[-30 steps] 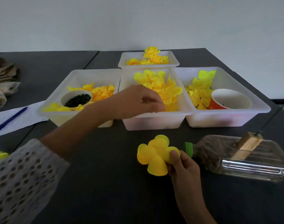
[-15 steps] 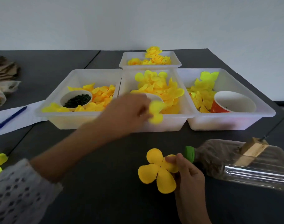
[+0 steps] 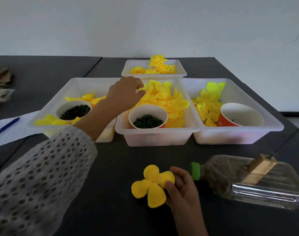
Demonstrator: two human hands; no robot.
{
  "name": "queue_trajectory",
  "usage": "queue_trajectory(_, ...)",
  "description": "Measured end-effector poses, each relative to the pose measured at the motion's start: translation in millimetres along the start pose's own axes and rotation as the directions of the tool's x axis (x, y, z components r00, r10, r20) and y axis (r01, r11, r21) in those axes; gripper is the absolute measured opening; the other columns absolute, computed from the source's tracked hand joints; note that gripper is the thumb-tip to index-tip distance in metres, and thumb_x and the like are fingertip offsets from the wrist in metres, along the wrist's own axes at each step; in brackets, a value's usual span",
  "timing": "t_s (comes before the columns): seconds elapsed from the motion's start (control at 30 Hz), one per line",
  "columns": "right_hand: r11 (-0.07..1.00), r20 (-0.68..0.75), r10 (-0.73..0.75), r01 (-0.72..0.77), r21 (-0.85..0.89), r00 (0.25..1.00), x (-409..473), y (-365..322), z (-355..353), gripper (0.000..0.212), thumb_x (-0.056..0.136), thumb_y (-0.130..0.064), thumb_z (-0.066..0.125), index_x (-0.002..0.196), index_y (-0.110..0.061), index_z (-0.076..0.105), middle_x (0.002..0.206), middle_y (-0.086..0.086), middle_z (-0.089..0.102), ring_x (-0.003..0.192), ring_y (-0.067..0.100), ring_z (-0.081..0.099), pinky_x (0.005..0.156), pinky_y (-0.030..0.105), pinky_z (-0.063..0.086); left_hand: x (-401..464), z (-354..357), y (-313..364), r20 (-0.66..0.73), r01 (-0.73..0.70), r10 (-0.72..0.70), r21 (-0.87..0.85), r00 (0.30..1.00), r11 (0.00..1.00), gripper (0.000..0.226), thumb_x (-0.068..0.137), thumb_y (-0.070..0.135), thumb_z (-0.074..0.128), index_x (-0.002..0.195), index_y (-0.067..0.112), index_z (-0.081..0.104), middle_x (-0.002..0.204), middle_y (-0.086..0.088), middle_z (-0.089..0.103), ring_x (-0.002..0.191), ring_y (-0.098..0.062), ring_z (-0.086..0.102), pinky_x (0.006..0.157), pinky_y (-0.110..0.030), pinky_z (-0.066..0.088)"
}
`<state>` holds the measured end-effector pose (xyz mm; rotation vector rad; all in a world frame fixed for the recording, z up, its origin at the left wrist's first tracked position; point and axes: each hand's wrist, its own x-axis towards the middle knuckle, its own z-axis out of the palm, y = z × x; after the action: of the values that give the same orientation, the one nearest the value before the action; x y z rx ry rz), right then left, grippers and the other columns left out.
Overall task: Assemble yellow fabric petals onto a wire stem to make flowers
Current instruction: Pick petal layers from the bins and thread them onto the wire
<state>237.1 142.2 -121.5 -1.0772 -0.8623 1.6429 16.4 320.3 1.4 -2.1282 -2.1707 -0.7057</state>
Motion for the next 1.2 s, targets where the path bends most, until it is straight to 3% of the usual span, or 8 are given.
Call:
queue_trajectory(0.1, 1.0, 0.015, 0.022, -0.022, 0.009, 1.0, 0, 0, 0, 0.034, 0.083, -0.005, 0.059, 0.114, -0.018, 0.053, 0.094, 0.001, 0.073, 0.085, 0.02, 0.071, 0.063, 0.031, 0.057, -46, -16, 16, -0.069, -0.203, 0.193, -0.195, 0.979, 0.959, 0.013, 0.093, 0.029, 0.058, 0.099, 0.025, 0.069, 0.097, 0.012, 0.068, 0.085, -0.004, 0.061, 0.081, -0.032, 0.052)
queue_trajectory(0.23, 0.993, 0.06, 0.018, -0.025, 0.116, 0.998, -5, -7, 6, 0.047, 0.069, -0.01, 0.062, 0.114, -0.013, 0.05, 0.093, 0.007, 0.074, 0.081, 0.022, 0.073, 0.059, 0.029, 0.057, -117, -26, 36, 0.209, -0.362, 0.45, -0.353, 0.868, 0.863, 0.018, 0.093, 0.041, 0.057, 0.107, 0.035, 0.067, 0.101, 0.022, 0.062, 0.091, 0.005, 0.057, 0.074, -0.008, 0.043)
queue_trajectory(0.37, 0.966, 0.066, -0.008, -0.009, 0.257, 0.998, -16, -15, 13, 0.047, 0.067, -0.008, 0.063, 0.112, -0.011, 0.052, 0.091, 0.013, 0.074, 0.073, 0.023, 0.072, 0.055, 0.028, 0.056, -160, -16, 26, 0.466, -0.248, 0.354, -0.273, 0.811, 0.929, 0.06, 0.083, 0.063, 0.058, 0.137, 0.048, 0.037, 0.128, 0.03, 0.045, 0.11, 0.009, 0.05, 0.088, -0.018, 0.047)
queue_trajectory(0.47, 0.962, 0.105, 0.039, -0.066, 0.267, 0.994, -22, -18, 18, 0.046, 0.067, -0.008, 0.064, 0.112, -0.01, 0.055, 0.093, 0.014, 0.074, 0.077, 0.026, 0.073, 0.056, 0.029, 0.057, -166, -19, 22, 0.495, 0.059, 0.258, -0.537, 0.83, 0.842, 0.048, 0.082, 0.044, 0.072, 0.126, 0.043, 0.053, 0.112, 0.024, 0.062, 0.102, 0.007, 0.061, 0.08, -0.019, 0.055)
queue_trajectory(0.6, 0.971, 0.257, 0.228, -0.24, 0.017, 0.939, -23, -25, 18, 0.042, 0.066, -0.022, 0.067, 0.105, -0.008, 0.065, 0.09, 0.01, 0.075, 0.077, 0.022, 0.073, 0.058, 0.027, 0.057, -166, -27, 18, 0.532, 0.043, 0.301, -0.539, 0.791, 0.841, 0.042, 0.081, 0.036, 0.075, 0.119, 0.046, 0.058, 0.107, 0.029, 0.063, 0.098, 0.008, 0.062, 0.072, -0.013, 0.052)
queue_trajectory(0.83, 0.855, 0.339, 0.354, -0.155, -0.494, 0.872, -22, -38, 7, 0.03, 0.076, -0.035, 0.066, 0.101, -0.019, 0.072, 0.091, -0.003, 0.072, 0.08, 0.01, 0.063, 0.078, 0.027, 0.048, -174, -25, 18, 0.643, 0.068, 0.333, -0.515, 0.69, 0.854, 0.041, 0.089, 0.031, 0.068, 0.123, 0.048, 0.055, 0.116, 0.02, 0.062, 0.103, 0.004, 0.06, 0.081, -0.02, 0.054)
queue_trajectory(1.07, 0.833, 0.257, 0.195, -0.022, -0.552, 0.946, -27, -40, 10, 0.023, 0.088, -0.037, 0.057, 0.095, -0.018, 0.067, 0.06, -0.015, 0.061, 0.054, -0.004, 0.052, 0.052, 0.01, 0.042, -189, -13, 24, 0.506, 0.005, 0.287, -0.499, 0.813, 0.867, 0.048, 0.091, 0.032, 0.065, 0.13, 0.053, 0.046, 0.114, 0.037, 0.047, 0.104, 0.014, 0.05, 0.076, -0.011, 0.043)
queue_trajectory(1.2, 0.898, 0.236, 0.084, 0.029, -0.438, 0.968, -30, -39, 11, 0.038, 0.079, -0.044, 0.057, 0.093, -0.011, 0.068, 0.056, -0.01, 0.054, 0.05, 0.001, 0.044, 0.049, 0.013, 0.04, -197, -11, 26, 0.338, -0.16, 0.36, -0.497, 0.87, 0.853, 0.044, 0.09, 0.035, 0.065, 0.127, 0.053, 0.05, 0.134, 0.03, 0.036, 0.124, 0.007, 0.041, 0.094, -0.019, 0.041)
